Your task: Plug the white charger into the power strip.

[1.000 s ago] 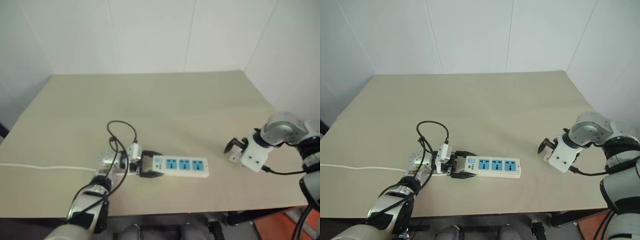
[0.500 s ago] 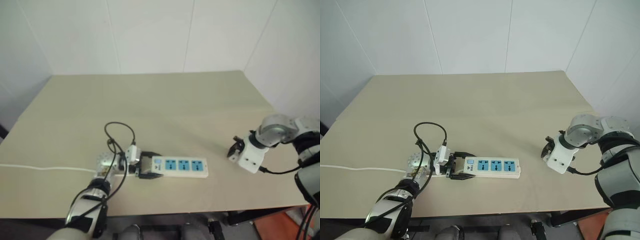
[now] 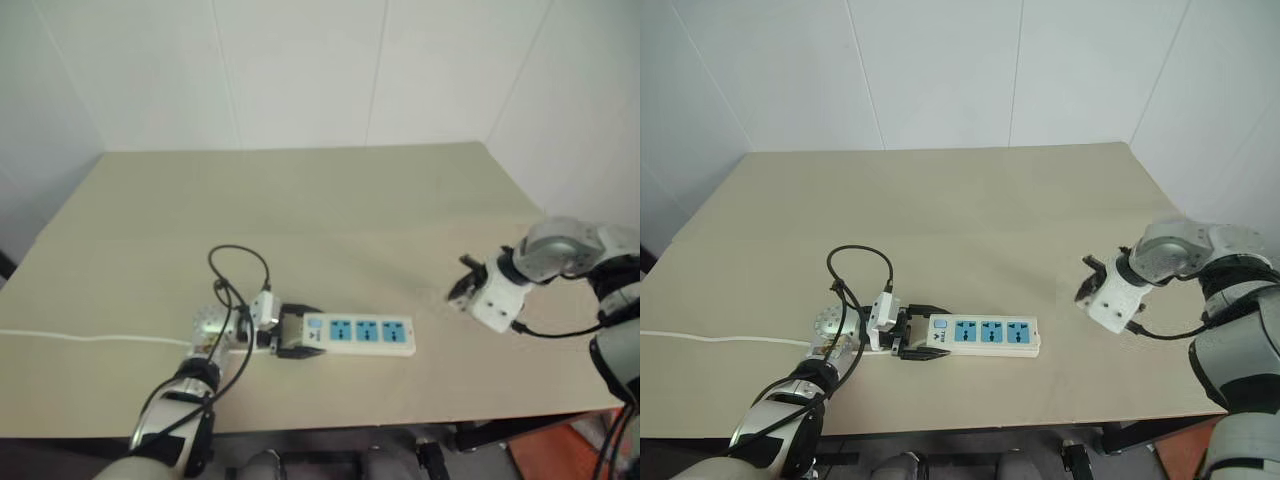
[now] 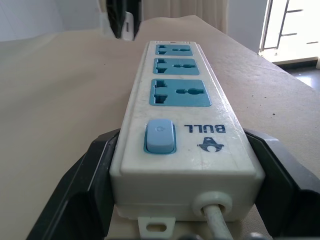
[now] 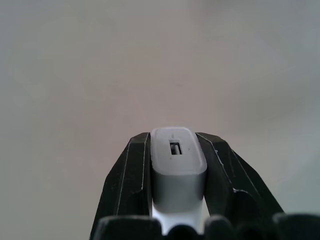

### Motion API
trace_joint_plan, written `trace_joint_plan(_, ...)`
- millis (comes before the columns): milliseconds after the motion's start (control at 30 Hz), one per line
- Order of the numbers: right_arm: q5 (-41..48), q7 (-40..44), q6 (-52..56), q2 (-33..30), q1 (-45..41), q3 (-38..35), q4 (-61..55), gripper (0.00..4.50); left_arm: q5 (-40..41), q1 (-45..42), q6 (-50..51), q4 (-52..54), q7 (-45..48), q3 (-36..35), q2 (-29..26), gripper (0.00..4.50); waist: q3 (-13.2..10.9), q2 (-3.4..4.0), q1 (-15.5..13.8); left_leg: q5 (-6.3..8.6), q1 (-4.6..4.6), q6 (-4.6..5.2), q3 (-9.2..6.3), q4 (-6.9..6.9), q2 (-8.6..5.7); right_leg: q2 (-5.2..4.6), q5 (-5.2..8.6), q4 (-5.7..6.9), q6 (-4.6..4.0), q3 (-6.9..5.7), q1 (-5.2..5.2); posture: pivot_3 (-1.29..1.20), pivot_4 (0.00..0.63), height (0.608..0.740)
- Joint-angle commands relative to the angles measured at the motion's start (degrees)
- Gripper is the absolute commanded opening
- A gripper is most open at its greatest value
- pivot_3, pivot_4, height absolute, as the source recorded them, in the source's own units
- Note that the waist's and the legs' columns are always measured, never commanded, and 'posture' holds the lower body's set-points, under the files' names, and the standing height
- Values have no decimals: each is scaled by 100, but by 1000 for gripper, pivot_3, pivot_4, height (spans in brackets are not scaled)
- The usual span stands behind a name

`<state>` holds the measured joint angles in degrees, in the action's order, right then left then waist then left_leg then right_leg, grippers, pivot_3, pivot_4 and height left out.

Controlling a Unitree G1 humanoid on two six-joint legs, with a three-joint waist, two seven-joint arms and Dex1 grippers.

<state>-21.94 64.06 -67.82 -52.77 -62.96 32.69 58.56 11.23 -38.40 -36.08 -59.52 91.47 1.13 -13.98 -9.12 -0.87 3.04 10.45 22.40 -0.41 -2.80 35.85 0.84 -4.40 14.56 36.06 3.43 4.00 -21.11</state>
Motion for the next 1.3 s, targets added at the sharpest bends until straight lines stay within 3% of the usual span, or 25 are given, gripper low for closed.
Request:
trace_joint_plan(33,2594,1083,2239,-172,829,-1029,-1534,1138,-74,-13,26,-78,-25,40,-84,3313,0,0,-24,1,-2,1,-1,1,0,-1,0,0,0,-1,3,0,150,740)
trace_joint_plan(200,4790,575,5633,-87,2270,-2356,-3870,1138,-81,-30,173,-36,-69,51,-103,3313,1,1,-51,1,-1,1,-5,3,2,0,-1,7,-3,-2,2,0,150,740)
trace_joint_plan(400,6048,-126,7320,646,3257,-3330,-5210,1138,-109,-54,368,4,-100,63,-171,3313,1,0,-48,1,-2,1,-4,3,2,2,0,7,-4,-2,0,0,150,740)
trace_joint_plan(667,5941,245,7796,1715,3242,-3150,-5040,1138,-314,-57,754,266,-23,314,-427,3313,1,0,-40,1,2,1,-4,1,4,10,2,6,0,-2,-9,0,150,740)
trace_joint_plan(1000,5643,492,7186,3134,3109,-3253,-4357,1138,-484,203,772,703,-554,518,-721,3313,4,-1,-43,1,-2,1,-8,1,9,15,2,8,1,-3,-7,0,150,740)
trace_joint_plan(1300,5353,1295,7143,3376,3058,-2958,-4234,1138,-90,775,1582,1427,-588,466,-836,3313,7,3,-4,2,-9,1,-8,-5,16,23,3,12,0,-2,-9,0,150,740)
